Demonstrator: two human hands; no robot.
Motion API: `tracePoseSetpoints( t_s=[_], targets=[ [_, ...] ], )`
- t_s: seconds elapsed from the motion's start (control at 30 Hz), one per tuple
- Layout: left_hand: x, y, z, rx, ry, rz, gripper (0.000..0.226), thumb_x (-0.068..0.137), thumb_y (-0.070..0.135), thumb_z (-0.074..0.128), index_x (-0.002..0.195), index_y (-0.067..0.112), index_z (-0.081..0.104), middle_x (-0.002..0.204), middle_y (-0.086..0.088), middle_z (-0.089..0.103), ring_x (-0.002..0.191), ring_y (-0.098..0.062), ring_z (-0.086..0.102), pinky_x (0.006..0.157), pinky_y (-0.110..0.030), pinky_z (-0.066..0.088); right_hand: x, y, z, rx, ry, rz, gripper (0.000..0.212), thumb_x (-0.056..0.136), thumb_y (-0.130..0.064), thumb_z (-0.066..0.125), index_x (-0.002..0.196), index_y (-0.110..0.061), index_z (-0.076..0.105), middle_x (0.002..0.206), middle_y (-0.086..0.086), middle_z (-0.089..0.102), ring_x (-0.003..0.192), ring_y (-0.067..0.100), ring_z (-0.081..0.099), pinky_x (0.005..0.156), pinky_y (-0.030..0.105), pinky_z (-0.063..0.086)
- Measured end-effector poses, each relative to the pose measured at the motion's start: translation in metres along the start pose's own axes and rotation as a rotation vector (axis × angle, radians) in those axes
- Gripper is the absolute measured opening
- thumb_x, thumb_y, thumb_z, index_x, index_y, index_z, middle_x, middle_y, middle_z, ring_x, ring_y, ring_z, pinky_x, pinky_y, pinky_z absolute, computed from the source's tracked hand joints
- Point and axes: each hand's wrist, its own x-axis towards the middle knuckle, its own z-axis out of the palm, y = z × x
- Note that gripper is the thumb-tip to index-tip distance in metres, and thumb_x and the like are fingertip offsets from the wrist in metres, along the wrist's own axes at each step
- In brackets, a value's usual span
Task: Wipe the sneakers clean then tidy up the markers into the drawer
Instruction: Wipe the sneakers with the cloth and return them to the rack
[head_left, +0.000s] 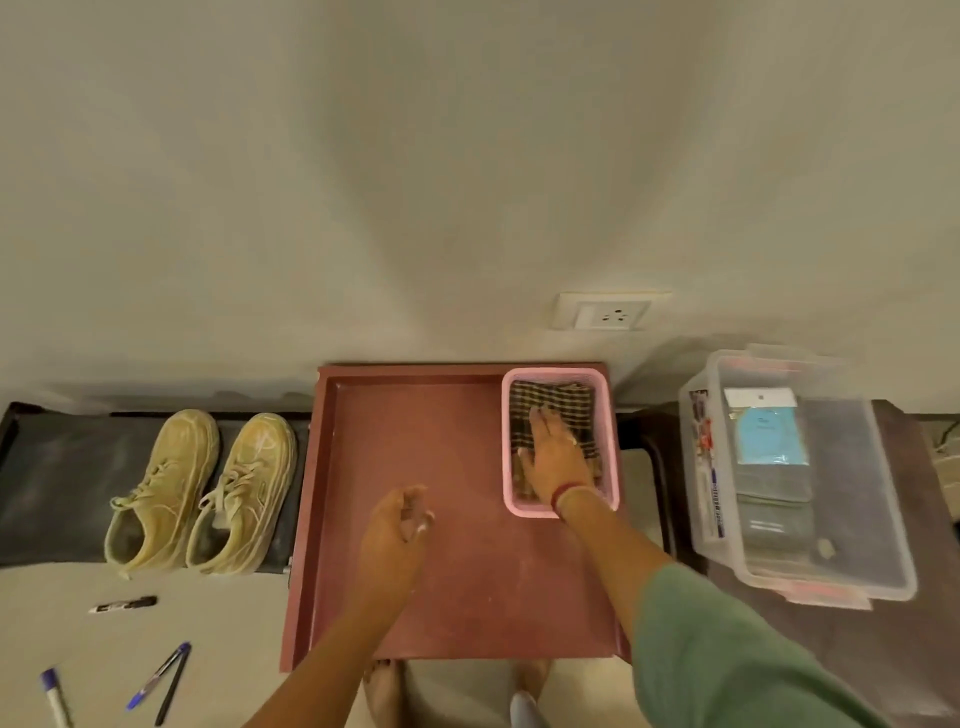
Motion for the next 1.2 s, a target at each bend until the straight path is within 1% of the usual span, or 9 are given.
tracePoseSetpoints(
  t_s=[0.1, 0.2, 0.33, 0.43, 0.57, 0.73, 0.8, 1.0, 1.2],
  targets=[
    [0.012, -0.033, -0.013, 0.034, 0.002, 0.073, 0.031, 0.092, 0.018, 0.058, 0.123, 0.016, 0.054, 0.12, 0.001, 0.056, 0.111, -0.015, 0.054, 0.093, -0.039, 0.048, 0.036, 0.004, 0.03, -0.146, -0.096, 0.068, 0.068, 0.095, -0.031, 0.039, 0.15, -0.02, 0.002, 0.158, 0.009, 0.0, 0.145, 0.034, 0.003, 0.117, 0.049, 0.012],
    [0.012, -0.052, -0.025, 0.032, 0.016, 0.1, 0.03, 0.091, 0.018, 0.058, 0.12, 0.021, 0.053, 0.118, 0.004, 0.055, 0.111, -0.014, 0.053, 0.093, -0.038, 0.048, 0.044, 0.002, 0.047, -0.224, -0.121, 0.102, 0.065, 0.095, -0.024, 0.034, 0.15, -0.023, 0.0, 0.158, 0.007, -0.007, 0.144, 0.037, -0.004, 0.115, 0.055, 0.013],
    [0.006, -0.067, -0.035, -0.004, 0.031, 0.069, 0.028, 0.092, 0.016, 0.058, 0.113, 0.031, 0.049, 0.117, 0.005, 0.054, 0.109, -0.011, 0.053, 0.081, -0.018, 0.043, 0.051, -0.003, 0.038, -0.39, -0.05, 0.067, 0.066, 0.09, 0.001, 0.036, 0.149, -0.017, 0.012, 0.156, 0.015, 0.009, 0.14, 0.042, 0.016, 0.105, 0.049, 0.037],
    [0.002, -0.076, -0.048, -0.011, 0.067, 0.063, 0.03, 0.091, 0.016, 0.058, 0.111, 0.036, 0.05, 0.116, 0.007, 0.056, 0.109, -0.012, 0.054, 0.086, -0.029, 0.048, 0.048, -0.009, 0.014, -0.404, -0.045, 0.035, 0.068, 0.08, -0.003, 0.063, 0.141, -0.016, 0.036, 0.144, 0.016, 0.035, 0.122, 0.039, 0.045, 0.092, 0.044, 0.047],
    [-0.01, -0.078, -0.078, -0.043, 0.143, 0.074, 0.029, 0.09, 0.011, 0.057, 0.111, 0.032, 0.054, 0.111, 0.006, 0.058, 0.102, -0.007, 0.056, 0.091, -0.035, 0.047, 0.018, -0.019, -0.017, -0.367, 0.038, 0.012, 0.063, 0.082, 0.001, 0.056, 0.139, -0.019, 0.041, 0.143, 0.014, 0.039, 0.118, 0.038, 0.048, 0.091, 0.044, 0.047],
    [-0.026, -0.094, -0.129, -0.016, 0.341, 0.071, 0.027, 0.088, 0.008, 0.06, 0.113, 0.021, 0.058, 0.107, 0.003, 0.058, 0.098, -0.016, 0.056, 0.081, -0.034, 0.047, -0.067, -0.057, -0.037, 0.106, 0.385, -0.191, 0.058, 0.078, 0.008, 0.058, 0.131, -0.015, 0.054, 0.137, 0.013, 0.049, 0.103, 0.036, 0.053, 0.09, 0.039, 0.05],
    [-0.028, -0.116, -0.145, 0.074, 0.382, 0.047, 0.028, 0.087, 0.006, 0.06, 0.113, 0.018, 0.058, 0.109, -0.002, 0.058, 0.101, -0.019, 0.054, 0.085, -0.037, 0.046, -0.101, -0.075, -0.029, 0.191, 0.416, -0.268, 0.059, 0.078, 0.011, 0.059, 0.13, -0.016, 0.055, 0.136, 0.012, 0.049, 0.1, 0.034, 0.055, 0.087, 0.036, 0.05],
    [0.0, -0.204, -0.162, 0.504, 0.317, 0.144, 0.051, 0.072, 0.001, 0.071, 0.12, 0.008, 0.053, 0.119, -0.014, 0.055, 0.105, -0.034, 0.055, 0.086, -0.041, 0.046, -0.117, -0.113, 0.068, -0.239, 0.419, -0.5, 0.079, 0.049, 0.006, 0.076, 0.123, -0.015, 0.061, 0.122, 0.017, 0.058, 0.097, 0.037, 0.059, 0.072, 0.045, 0.057],
    [0.042, -0.284, -0.153, 0.871, 0.295, 0.406, 0.084, 0.062, 0.016, 0.082, 0.136, 0.009, 0.042, 0.137, -0.015, 0.044, 0.13, -0.035, 0.039, 0.101, -0.05, 0.037, -0.093, -0.103, 0.175, -0.386, 0.407, -0.461, 0.058, 0.066, 0.003, 0.061, 0.121, -0.015, 0.063, 0.124, 0.017, 0.059, 0.099, 0.038, 0.061, 0.071, 0.045, 0.056]
  ],
)
